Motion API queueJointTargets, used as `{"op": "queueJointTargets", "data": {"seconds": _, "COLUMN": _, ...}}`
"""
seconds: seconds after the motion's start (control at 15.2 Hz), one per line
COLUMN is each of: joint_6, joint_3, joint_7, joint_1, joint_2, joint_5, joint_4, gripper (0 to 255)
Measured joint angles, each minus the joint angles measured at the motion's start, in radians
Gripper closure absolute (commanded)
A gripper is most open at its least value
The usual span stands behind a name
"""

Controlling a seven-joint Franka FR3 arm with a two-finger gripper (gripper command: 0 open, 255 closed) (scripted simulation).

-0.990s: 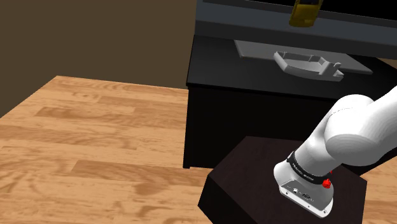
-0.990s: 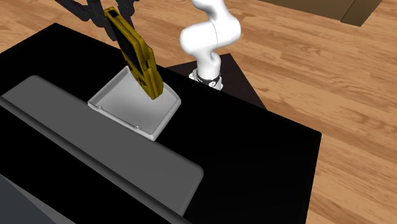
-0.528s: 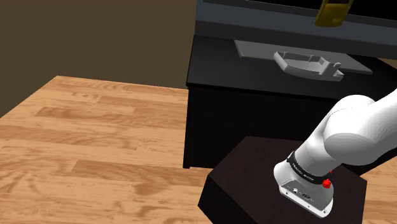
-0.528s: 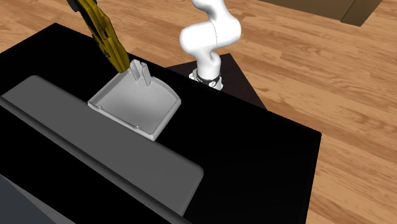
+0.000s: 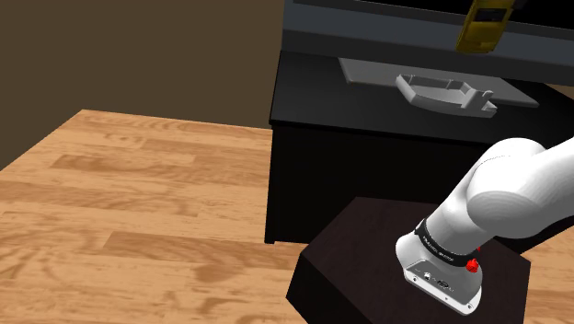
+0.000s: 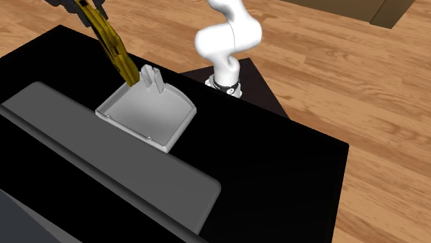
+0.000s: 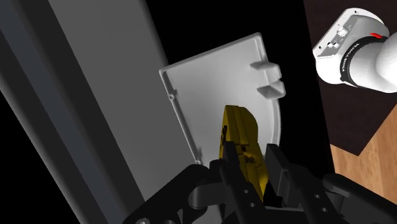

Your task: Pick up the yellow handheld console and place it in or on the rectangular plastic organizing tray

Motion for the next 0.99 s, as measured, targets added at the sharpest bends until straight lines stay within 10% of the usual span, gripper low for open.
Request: {"op": "queueJointTargets", "data": {"seconds": 0.99, "joint_6": 0.166, "joint_3": 0.007, "joint_7": 0.048, "joint_1": -0.041, "joint_2": -0.113, "joint_5": -0.044, "joint_4": -0.274, "gripper": 255}}
